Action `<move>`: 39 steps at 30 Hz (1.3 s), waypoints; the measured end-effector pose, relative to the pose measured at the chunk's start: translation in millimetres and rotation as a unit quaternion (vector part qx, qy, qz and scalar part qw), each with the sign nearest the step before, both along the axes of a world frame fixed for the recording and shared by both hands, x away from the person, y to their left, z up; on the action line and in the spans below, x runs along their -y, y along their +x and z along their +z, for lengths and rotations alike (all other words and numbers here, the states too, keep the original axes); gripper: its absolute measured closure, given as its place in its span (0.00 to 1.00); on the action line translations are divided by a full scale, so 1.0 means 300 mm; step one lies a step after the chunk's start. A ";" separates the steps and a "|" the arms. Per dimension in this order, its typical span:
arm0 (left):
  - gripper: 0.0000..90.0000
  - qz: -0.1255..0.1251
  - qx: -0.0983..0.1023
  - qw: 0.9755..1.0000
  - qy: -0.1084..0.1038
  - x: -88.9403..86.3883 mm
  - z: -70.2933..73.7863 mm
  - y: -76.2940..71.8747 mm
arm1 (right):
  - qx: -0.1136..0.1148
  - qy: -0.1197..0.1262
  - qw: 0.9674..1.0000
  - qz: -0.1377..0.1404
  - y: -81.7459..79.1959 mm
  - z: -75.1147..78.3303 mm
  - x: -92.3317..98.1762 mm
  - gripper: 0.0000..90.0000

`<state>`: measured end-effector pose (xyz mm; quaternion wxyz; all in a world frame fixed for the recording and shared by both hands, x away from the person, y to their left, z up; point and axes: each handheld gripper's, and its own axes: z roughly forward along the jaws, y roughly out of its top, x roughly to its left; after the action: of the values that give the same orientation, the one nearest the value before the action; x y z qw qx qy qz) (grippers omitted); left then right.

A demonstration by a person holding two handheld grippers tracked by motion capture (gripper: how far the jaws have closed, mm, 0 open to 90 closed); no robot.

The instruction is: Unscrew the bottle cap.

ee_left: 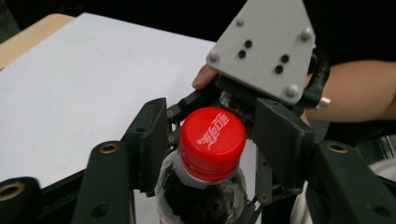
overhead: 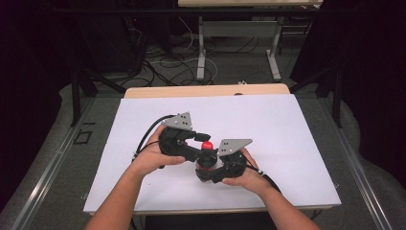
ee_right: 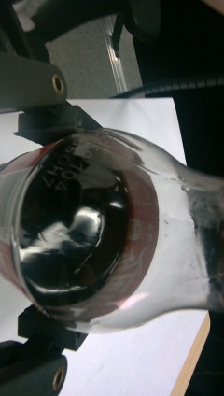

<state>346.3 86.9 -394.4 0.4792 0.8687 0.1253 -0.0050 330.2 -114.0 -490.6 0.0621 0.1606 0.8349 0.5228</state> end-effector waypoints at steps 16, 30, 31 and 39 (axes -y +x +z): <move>0.68 0.029 0.019 0.999 0.007 0.008 0.000 -0.016 | -0.006 0.003 1.000 -0.010 0.006 -0.010 -0.001 0.33; 0.69 0.259 0.054 0.964 0.003 0.114 -0.020 -0.118 | 0.005 -0.001 0.993 -0.115 0.011 -0.010 0.001 0.33; 0.69 0.270 0.058 0.961 0.002 0.122 -0.021 -0.123 | 0.004 0.001 0.993 -0.119 0.010 -0.011 0.001 0.33; 0.69 0.306 0.063 0.950 0.002 0.160 -0.027 -0.129 | 0.010 -0.005 0.990 -0.141 0.016 -0.014 0.010 0.33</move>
<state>307.6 38.9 -402.4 0.4629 0.7879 0.3550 0.1971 334.8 -116.8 -494.8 0.1440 0.2709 0.8061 0.5060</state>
